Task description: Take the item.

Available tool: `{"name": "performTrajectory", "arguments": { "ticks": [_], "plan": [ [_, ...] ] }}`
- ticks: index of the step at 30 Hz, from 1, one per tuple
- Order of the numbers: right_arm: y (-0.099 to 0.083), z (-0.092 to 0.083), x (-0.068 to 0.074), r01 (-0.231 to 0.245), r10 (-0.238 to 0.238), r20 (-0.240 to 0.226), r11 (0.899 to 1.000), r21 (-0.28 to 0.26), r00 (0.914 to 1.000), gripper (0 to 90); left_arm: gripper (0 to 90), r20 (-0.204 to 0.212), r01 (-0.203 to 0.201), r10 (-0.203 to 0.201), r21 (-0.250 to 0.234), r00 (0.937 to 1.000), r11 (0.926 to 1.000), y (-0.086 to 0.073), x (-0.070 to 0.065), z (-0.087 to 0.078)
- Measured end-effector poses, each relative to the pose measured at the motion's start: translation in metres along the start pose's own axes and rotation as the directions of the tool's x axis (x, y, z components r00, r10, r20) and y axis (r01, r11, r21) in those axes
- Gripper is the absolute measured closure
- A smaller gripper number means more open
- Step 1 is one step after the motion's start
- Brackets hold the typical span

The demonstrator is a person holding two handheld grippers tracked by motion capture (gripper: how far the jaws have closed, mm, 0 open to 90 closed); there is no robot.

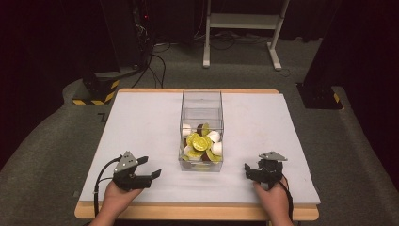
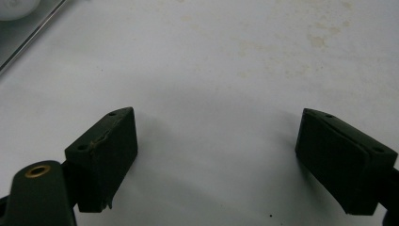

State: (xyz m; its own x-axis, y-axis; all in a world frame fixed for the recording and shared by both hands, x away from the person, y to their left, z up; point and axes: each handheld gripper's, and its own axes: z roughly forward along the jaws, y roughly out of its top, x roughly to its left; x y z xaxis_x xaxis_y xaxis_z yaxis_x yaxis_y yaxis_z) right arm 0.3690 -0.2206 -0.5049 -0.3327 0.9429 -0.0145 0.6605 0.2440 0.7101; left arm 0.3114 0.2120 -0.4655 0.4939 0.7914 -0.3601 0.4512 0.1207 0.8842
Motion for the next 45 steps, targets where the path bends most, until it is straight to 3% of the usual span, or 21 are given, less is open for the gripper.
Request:
{"name": "performTrajectory", "arguments": {
  "ticks": [3, 6, 7, 29, 34, 36, 45],
  "plan": [
    [0.0, 0.0, 0.0, 0.0, 0.0, 0.0, 1.0, 0.0, 1.0, 13.3, 24.5, 0.009, 0.016, -0.016, -0.013, 0.9998, 0.9998, 0.002, -0.003, 0.001],
    [0.0, 0.0, 0.0, 0.001, -0.001, 0.0, 1.0, 0.0, 1.0, 13.3, 24.7, 0.018, 0.011, -0.011, -0.017, 0.9998, 0.9998, 0.004, -0.006, 0.002],
    [0.0, 0.0, 0.0, 0.001, -0.001, 0.0, 1.0, 0.0, 1.0, 13.3, 24.7, 0.019, -0.009, 0.009, -0.01, 0.9998, 0.9999, 0.005, -0.007, 0.002],
    [0.0, 0.0, 0.0, 0.001, -0.001, 0.0, 1.0, 0.0, 1.0, 13.3, 25.1, 0.065, -0.004, 0.006, -0.036, 0.9979, 0.9994, 0.015, -0.023, 0.01],
    [0.0, 0.0, 0.0, 0.0, 0.0, 0.0, 1.0, 0.0, 1.0, 13.3, 25.1, 0.074, -0.025, 0.027, -0.029, 0.9969, 0.9993, 0.018, -0.025, 0.012],
    [0.0, 0.0, 0.0, 0.001, -0.001, 0.0, 1.0, 0.0, 1.0, 13.3, 25.1, 0.081, -0.007, 0.011, -0.041, 0.9966, 0.9991, 0.02, -0.027, 0.013],
    [0.0, 0.0, 0.0, 0.001, -0.001, 0.0, 1.0, 0.001, 1.0, 13.3, 25.2, 0.107, -0.011, 0.016, -0.043, 0.9941, 0.999, 0.025, -0.034, 0.019]
  ]
}}
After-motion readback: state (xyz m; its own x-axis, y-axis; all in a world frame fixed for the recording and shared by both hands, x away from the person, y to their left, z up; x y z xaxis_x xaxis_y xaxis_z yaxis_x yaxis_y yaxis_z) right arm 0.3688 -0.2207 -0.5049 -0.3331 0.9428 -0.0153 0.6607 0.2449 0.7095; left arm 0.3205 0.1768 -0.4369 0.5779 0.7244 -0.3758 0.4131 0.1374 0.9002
